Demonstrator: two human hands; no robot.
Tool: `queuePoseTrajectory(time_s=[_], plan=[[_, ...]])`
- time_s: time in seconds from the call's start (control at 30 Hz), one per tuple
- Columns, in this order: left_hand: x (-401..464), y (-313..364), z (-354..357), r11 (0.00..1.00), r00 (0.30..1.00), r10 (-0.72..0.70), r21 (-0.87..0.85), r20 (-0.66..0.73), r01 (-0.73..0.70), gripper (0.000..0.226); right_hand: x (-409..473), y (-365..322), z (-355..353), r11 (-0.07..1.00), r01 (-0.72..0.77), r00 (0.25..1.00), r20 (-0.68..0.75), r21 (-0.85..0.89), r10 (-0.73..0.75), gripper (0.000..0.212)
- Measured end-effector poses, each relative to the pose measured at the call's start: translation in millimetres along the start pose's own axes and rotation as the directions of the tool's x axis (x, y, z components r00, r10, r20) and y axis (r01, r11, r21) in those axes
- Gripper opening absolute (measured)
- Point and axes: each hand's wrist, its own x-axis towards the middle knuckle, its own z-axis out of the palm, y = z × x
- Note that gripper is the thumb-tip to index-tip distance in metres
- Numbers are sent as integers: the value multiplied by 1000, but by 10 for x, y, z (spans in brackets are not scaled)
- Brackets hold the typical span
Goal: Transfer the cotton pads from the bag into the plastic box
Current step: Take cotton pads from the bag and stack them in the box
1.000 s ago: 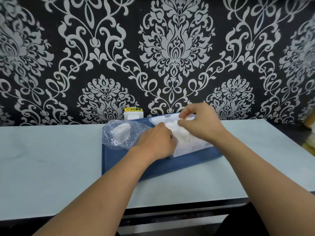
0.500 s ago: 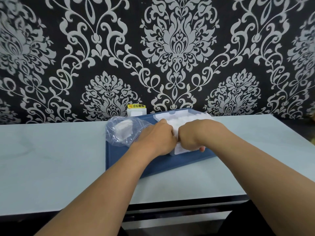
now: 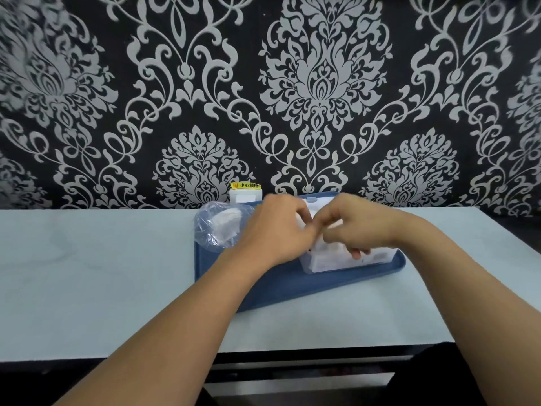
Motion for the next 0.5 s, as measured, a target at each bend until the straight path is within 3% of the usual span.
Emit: queuePoseTrajectory(time_s=[0.1, 0.17, 0.23, 0.3, 0.37, 0.5], plan=[[25, -115, -436, 979, 908, -14, -191, -418, -73, 10, 68, -163, -5, 981, 139, 962, -252, 133, -102, 30], [59, -459, -681, 981, 829, -154, -184, -538, 62, 13, 198, -344, 178, 984, 171, 963, -202, -51, -178, 34], [51, -895, -755, 931, 822, -363, -153, -438, 330, 23, 390, -429, 427, 952, 204, 971, -77, -227, -227, 40], [-5, -1195, -636, 859, 838, -511, -140, -191, 492, 29, 585, -416, 629, 923, 222, 972, 0, -313, -234, 41], [-43, -1309, -507, 822, 832, -554, -179, -34, 540, 36, 733, -377, 745, 913, 245, 965, -11, -326, -262, 38], [-22, -1351, -423, 800, 835, -548, -265, 42, 538, 31, 885, -330, 809, 946, 286, 944, -126, -154, -306, 29]])
